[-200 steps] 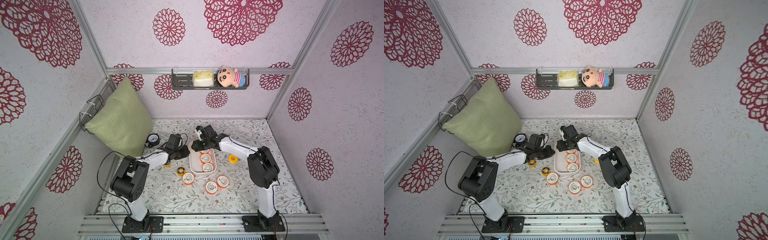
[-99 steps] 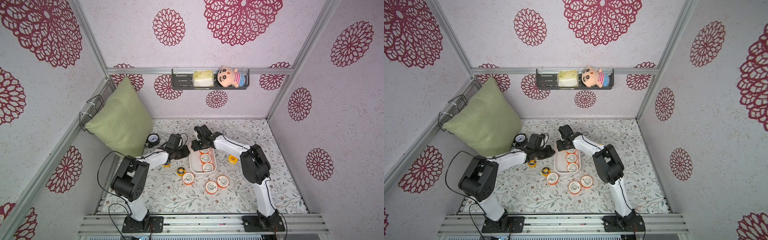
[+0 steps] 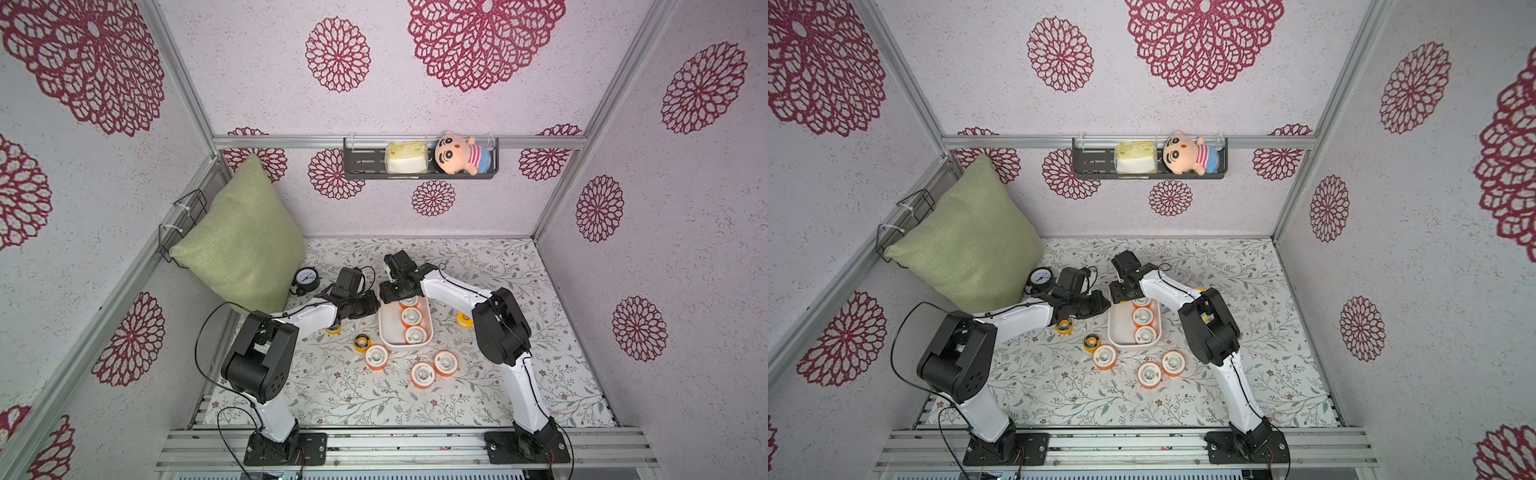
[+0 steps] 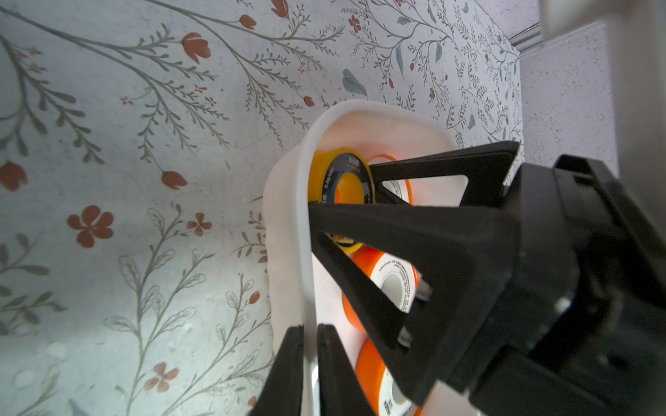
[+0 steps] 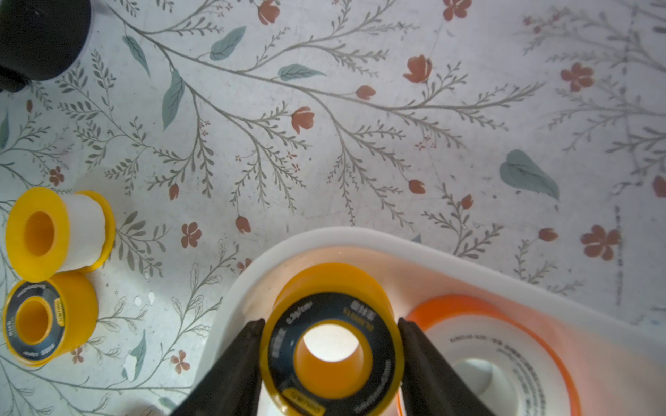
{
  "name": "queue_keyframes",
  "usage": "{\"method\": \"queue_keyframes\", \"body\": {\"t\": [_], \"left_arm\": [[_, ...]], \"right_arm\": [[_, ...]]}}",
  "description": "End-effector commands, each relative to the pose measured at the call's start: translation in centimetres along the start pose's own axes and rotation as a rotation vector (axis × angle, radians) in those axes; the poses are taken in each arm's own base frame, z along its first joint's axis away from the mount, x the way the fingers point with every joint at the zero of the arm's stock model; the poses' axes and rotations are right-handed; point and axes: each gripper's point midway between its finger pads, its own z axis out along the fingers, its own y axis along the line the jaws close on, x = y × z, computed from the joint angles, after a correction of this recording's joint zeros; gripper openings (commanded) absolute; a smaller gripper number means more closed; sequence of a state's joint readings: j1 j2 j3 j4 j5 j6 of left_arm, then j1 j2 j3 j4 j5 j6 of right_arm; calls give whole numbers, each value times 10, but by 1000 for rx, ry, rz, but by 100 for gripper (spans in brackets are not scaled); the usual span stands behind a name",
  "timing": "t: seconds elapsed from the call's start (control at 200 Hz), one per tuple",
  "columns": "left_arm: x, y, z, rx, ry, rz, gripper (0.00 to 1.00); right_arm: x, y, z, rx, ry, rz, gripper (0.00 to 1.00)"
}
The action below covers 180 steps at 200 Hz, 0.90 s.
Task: Put the sealing tape into the storage box
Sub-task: Place the sealing tape in the storage box.
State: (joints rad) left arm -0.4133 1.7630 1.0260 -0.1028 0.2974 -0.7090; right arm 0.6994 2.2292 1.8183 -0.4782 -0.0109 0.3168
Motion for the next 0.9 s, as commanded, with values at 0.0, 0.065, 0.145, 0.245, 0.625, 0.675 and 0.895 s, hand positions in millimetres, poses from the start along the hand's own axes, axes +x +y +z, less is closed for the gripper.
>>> {"method": "queue_keyframes", "body": {"t": [0.0, 0.065, 0.145, 0.245, 0.625, 0.675, 0.895], "left_arm": [[-2, -1, 3, -1, 9, 5, 14], [-2, 0, 2, -2, 8, 4, 14], [-1, 0, 3, -3, 10, 5, 14], [-1, -1, 3, 0, 11, 5, 14], [-9, -14, -13, 20, -8, 18, 27], [-12, -19, -22, 25, -17, 27, 33], [-23, -22, -68, -57, -92, 85, 54]], "right_arm": [[-8, 1, -6, 23, -16, -23, 64], [-8, 2, -6, 24, -12, -24, 65], [-8, 1, -5, 29, -8, -24, 66], [-9, 2, -6, 29, -10, -27, 67], [-38, 17, -57, -52, -173, -42, 68], [-42, 17, -70, -61, -220, -46, 68], [-43, 2, -117, -120, -383, 1, 67]]}}
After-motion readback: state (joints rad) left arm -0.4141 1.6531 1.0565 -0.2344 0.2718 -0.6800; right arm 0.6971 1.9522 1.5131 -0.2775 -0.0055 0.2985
